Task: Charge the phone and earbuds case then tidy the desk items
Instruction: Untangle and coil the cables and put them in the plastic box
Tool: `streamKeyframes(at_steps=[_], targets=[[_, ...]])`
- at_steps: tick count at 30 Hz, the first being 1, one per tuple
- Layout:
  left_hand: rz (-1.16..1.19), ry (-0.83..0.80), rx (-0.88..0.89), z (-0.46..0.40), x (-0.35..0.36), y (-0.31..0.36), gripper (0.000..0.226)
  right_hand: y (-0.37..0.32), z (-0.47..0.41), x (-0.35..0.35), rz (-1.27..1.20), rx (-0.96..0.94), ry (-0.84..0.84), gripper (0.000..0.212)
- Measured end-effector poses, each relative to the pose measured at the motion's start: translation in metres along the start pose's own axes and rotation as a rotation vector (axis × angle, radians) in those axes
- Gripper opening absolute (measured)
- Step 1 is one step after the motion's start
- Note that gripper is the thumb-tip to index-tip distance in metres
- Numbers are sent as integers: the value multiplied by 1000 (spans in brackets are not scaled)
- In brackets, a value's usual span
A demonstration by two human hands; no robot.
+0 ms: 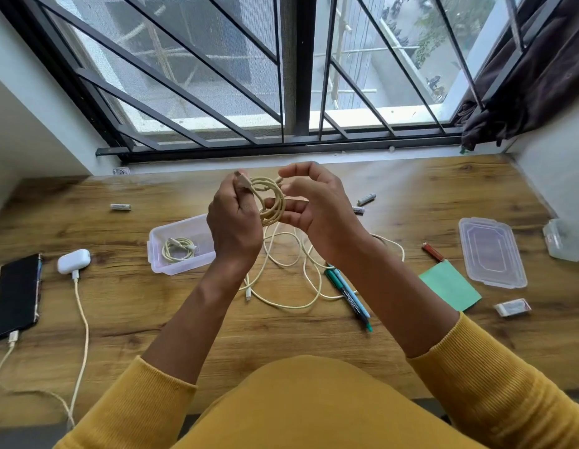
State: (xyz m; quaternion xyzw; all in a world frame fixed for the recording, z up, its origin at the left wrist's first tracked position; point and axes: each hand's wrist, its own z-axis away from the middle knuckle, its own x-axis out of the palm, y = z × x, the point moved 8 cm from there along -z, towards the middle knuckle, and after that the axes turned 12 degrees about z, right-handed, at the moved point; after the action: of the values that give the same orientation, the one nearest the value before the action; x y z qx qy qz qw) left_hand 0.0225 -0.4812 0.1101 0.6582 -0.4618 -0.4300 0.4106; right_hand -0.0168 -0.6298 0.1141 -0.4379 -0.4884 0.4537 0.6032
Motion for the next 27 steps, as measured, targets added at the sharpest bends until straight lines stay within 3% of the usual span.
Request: streamKeyframes(at_steps=[7, 13, 17, 21, 27], targets=[[-56, -45, 17, 3, 3, 4, 39, -14, 3, -1, 570, -251, 133, 28], [-24, -66, 29, 4, 6, 6, 41, -16, 0, -5, 733, -291, 243, 13], [-36, 9, 27, -4, -5, 1, 41, -19, 5, -6, 710, -317, 264, 10], [-38, 65, 39, -13, -13, 0, 44, -15, 9, -2, 477, -332, 215, 10], [-6, -15, 110, -10, -9, 6, 47, -14, 12, -7, 300, -246, 251, 12]])
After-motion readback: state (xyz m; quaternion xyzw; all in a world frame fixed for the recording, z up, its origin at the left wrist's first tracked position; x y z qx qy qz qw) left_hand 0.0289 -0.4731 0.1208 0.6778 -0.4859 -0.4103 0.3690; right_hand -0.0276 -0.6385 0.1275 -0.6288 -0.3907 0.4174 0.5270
